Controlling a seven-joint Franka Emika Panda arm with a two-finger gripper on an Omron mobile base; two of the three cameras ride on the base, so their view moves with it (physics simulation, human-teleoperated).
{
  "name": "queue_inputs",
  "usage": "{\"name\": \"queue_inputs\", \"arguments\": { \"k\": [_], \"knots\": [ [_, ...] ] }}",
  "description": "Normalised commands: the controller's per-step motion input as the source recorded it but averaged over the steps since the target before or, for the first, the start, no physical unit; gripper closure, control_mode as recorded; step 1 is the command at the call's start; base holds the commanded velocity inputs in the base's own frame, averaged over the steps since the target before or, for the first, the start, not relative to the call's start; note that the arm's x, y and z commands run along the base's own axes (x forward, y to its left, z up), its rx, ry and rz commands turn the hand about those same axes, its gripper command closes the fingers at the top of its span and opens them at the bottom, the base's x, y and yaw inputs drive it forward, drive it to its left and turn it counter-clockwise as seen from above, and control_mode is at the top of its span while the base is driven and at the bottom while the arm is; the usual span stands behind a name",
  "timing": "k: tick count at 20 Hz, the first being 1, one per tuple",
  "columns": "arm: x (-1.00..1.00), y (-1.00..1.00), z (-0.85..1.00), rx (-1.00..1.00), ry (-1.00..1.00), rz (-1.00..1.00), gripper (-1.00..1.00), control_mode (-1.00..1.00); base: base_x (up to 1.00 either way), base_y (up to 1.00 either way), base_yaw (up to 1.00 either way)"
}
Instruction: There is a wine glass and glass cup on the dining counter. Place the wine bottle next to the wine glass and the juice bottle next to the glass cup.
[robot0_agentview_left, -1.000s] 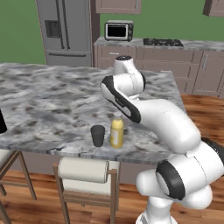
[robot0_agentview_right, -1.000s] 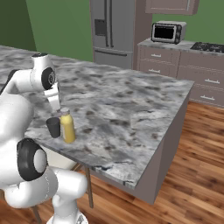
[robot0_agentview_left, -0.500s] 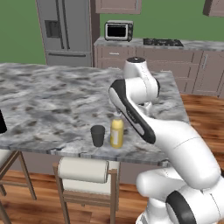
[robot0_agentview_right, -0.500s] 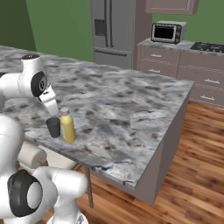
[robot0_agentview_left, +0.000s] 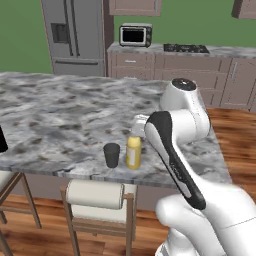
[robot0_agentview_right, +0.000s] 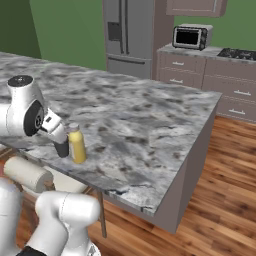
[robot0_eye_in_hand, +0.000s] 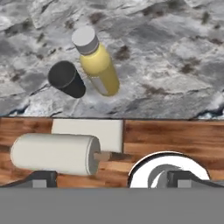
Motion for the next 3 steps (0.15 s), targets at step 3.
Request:
{"name": "queue_inputs", "arguments": {
  "k": [3],
  "knots": [
    [-0.74,0.0,0.01,-0.05,-0.39,0.23,-1.0,-1.0,0.0,0.0,0.0]
  ]
}}
